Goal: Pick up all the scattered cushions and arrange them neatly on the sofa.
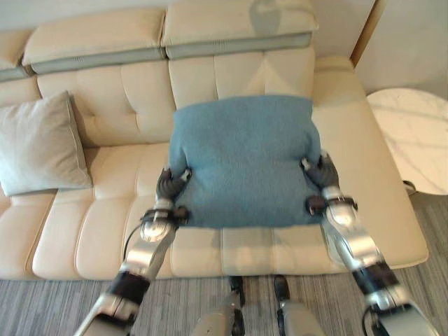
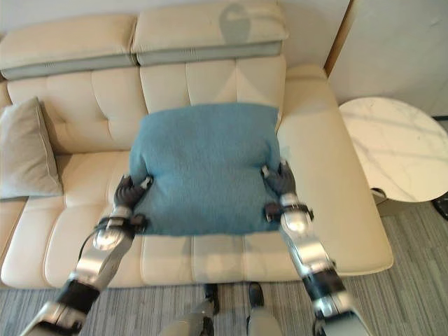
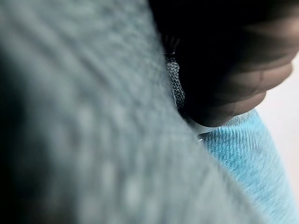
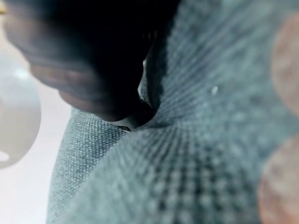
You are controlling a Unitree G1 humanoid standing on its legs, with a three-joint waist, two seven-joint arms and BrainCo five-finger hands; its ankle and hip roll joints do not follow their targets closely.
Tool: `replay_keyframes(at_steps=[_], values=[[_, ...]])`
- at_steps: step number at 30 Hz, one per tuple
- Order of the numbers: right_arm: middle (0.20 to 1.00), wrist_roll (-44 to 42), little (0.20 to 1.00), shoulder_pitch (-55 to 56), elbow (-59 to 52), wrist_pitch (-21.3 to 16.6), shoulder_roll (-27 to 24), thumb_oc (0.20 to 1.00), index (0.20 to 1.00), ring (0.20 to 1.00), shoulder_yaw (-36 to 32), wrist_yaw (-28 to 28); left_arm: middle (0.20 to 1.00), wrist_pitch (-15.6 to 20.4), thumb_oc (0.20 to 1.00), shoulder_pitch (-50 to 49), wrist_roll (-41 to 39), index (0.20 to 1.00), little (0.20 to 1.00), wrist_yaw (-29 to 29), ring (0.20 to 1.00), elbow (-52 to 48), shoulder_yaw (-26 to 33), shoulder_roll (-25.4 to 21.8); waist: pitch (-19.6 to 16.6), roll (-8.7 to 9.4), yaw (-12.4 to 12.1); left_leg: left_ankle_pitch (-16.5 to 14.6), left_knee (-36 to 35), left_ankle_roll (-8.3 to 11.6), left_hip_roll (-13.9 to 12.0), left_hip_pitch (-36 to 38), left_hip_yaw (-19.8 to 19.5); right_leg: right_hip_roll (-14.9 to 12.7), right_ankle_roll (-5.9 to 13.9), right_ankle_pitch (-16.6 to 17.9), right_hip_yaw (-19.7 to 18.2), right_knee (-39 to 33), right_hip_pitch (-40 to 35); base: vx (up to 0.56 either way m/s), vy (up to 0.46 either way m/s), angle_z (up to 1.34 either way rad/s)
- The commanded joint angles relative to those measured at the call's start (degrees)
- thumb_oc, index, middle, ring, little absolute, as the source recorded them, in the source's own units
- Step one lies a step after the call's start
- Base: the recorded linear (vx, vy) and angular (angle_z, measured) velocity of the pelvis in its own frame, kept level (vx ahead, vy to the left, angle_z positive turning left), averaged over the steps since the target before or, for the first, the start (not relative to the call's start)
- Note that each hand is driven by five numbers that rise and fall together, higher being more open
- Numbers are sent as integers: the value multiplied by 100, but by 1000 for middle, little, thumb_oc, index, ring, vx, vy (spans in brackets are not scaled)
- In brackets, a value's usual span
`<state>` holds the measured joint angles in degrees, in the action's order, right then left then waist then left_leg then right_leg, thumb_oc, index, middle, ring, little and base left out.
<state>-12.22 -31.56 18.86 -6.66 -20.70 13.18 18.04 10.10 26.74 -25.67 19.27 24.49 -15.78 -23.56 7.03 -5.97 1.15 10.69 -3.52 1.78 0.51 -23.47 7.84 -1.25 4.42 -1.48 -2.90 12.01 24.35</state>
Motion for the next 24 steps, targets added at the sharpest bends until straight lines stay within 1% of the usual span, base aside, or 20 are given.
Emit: replay_keyframes(at_steps=[1, 3, 4, 5, 6, 7, 8, 9, 10, 11, 12, 13, 14, 15, 16, 18, 19, 21, 23, 24], values=[[200, 596, 200, -1819, -375, -816, 411, 200, 200, 200, 400, 489, 200, 923, 200, 1900, 584, 200, 200, 197, 200, -103, -587, -228, 376, 395, -47, -868, 317, 111, 178, 380, -113, -401, 489, 742, 16, -1014, -65, 0, -38, 9], [200, 845, 200, -2680, 115, -769, 183, 200, 200, 200, 547, 809, 200, 984, 200, 2817, 643, 200, 200, 350, 200, 473, -818, -419, 449, 384, -104, -711, 239, 167, 193, 166, -186, -388, 495, 825, 48, -1088, 119, 7, -59, 17], [200, 971, 200, -3466, 607, -731, 44, 200, 200, 200, 685, 1086, 200, 1007, 200, 3495, 595, 200, 200, 498, 200, 1008, -918, -536, 473, 356, -183, -623, 82, 207, 211, 26, -269, -367, 521, 871, 64, -1195, 267, -2, -43, 14], [200, 967, 200, -3496, 626, -740, 40, 200, 200, 200, 685, 1088, 200, 1015, 200, 3526, 589, 200, 200, 494, 200, 1027, -920, -539, 477, 361, -185, -593, 80, 207, 214, -3, -264, -370, 520, 900, 60, -1202, 295, 48, -62, 7], [200, 1059, 200, -4121, 986, -716, -133, 200, 200, 200, 764, 1372, 200, 1035, 200, 4068, 608, 200, 200, 637, 200, 1433, -994, -633, 471, 341, -256, -520, -63, 239, 215, -143, -328, -346, 549, 932, 98, -1312, 445, 13, -37, 3], [200, 1056, 200, -4149, 1001, -721, -136, 200, 200, 200, 765, 1374, 200, 1039, 200, 4095, 606, 200, 200, 636, 200, 1446, -996, -636, 473, 347, -256, -490, -61, 239, 218, -179, -324, -350, 548, 963, 95, -1318, 477, 43, -56, 3], [200, 1154, 200, -4494, 1133, -644, -307, 200, 200, 200, 812, 1573, 200, 1007, 200, 4413, 657, 200, 200, 744, 200, 1614, -1008, -740, 486, 337, -287, -420, -92, 276, 212, -315, -349, -340, 575, 1007, 113, -1386, 596, 28, -31, 7], [200, 1226, 200, -4654, 1196, -633, -311, 200, 200, 200, 816, 1671, 200, 973, 200, 4614, 704, 200, 200, 758, 200, 1771, -1053, -758, 477, 330, -307, -444, -114, 286, 211, -391, -392, -330, 589, 1007, 106, -1452, 652, 68, -55, 15], [200, 1222, 200, -5186, 1640, -629, -675, 200, 200, 200, 1041, 1853, 200, 864, 200, 5353, 916, 200, 200, 755, 200, 2390, -1387, -1001, 424, 340, -312, -380, -148, 325, 209, -644, -449, -321, 616, 1090, 135, -1571, 858, 35, -37, 17], [200, 1212, 200, -5229, 1671, -645, -685, 200, 200, 200, 1043, 1853, 200, 876, 200, 5404, 908, 200, 200, 750, 200, 2423, -1401, -1000, 432, 350, -315, -344, -148, 325, 213, -684, -447, -326, 615, 1122, 133, -1573, 897, 32, -43, 18], [200, 1085, 200, -5520, 1924, -623, -779, 200, 200, 200, 1063, 1914, 200, 776, 200, 5714, 964, 200, 200, 713, 200, 2719, -1583, -1169, 406, 360, -332, -333, -148, 338, 212, -827, -469, -313, 638, 1163, 142, -1640, 1000, 58, -46, 11], [272, 816, 272, -5786, 2182, -628, -1005, 272, 272, 272, 1183, 1949, 900, 636, 900, 6109, 908, 900, 900, 611, 900, 3230, -1765, -1269, 369, 375, -331, -340, -148, 349, 208, -1022, -506, -279, 644, 1169, 147, -1666, 1189, 59, -46, 8], [272, 806, 272, -5814, 2201, -639, -1011, 272, 272, 272, 1182, 1946, 900, 648, 900, 6150, 896, 900, 900, 600, 900, 3260, -1781, -1269, 370, 387, -330, -302, -148, 349, 213, -1061, -504, -285, 642, 1204, 145, -1673, 1225, 73, -48, 5], [959, 606, 959, -5875, 2317, -667, -1063, 959, 959, 959, 1179, 1943, 1000, 542, 1000, 6366, 965, 1000, 1000, 578, 1000, 3501, -1903, -1345, 359, 390, -328, -310, -148, 357, 218, -1146, -520, -257, 651, 1180, 136, -1683, 1294, 44, -37, 8], [1000, 450, 1000, -5945, 2361, -665, -1179, 1000, 1000, 1000, 1167, 1956, 1000, 455, 1000, 6496, 916, 1000, 1000, 533, 1000, 3590, -1945, -1376, 347, 400, -326, -289, -148, 365, 212, -1258, -545, -259, 650, 1191, 145, -1687, 1393, 59, -53, 9], [1000, 208, 1000, -5882, 2400, -647, -1370, 1000, 1000, 1000, 1155, 1849, 1000, 343, 1000, 6619, 966, 1000, 1000, 420, 1000, 3717, -2023, -1496, 342, 396, -334, -225, -148, 363, 239, -1441, -613, -254, 655, 1250, 152, -1700, 1571, 36, -31, 14], [1000, 183, 1000, -5787, 2350, -566, -1449, 1000, 1000, 1000, 1150, 1787, 1000, 281, 1000, 6561, 945, 1000, 1000, 350, 1000, 3713, -2013, -1554, 353, 406, -334, -215, -148, 363, 241, -1504, -628, -253, 664, 1250, 161, -1701, 1625, 36, -6, 23], [1000, 116, 1000, -5560, 2366, -461, -1549, 1000, 1000, 1000, 1237, 1549, 1000, 282, 1000, 6393, 894, 1000, 1000, 259, 1000, 3606, -1957, -1642, 348, 434, -335, -188, -148, 372, 237, -1584, -625, -238, 675, 1248, 180, -1701, 1699, 37, -18, 28], [1000, 116, 1000, -5185, 2307, -342, -1532, 1000, 1000, 1000, 1315, 1242, 1000, 204, 1000, 6069, 885, 1000, 1000, 51, 1000, 3575, -1969, -1703, 360, 463, -297, -198, -148, 384, 223, -1571, -628, -223, 664, 1234, 167, -1701, 1695, 37, -13, -4], [1000, 129, 1000, -5001, 2285, -301, -1486, 1000, 1000, 1000, 1301, 1190, 1000, 180, 1000, 5935, 918, 1000, 1000, 5, 1000, 3562, -1945, -1717, 350, 476, -280, -204, -148, 381, 226, -1554, -631, -217, 658, 1229, 174, -1701, 1681, 1, 10, 3]])
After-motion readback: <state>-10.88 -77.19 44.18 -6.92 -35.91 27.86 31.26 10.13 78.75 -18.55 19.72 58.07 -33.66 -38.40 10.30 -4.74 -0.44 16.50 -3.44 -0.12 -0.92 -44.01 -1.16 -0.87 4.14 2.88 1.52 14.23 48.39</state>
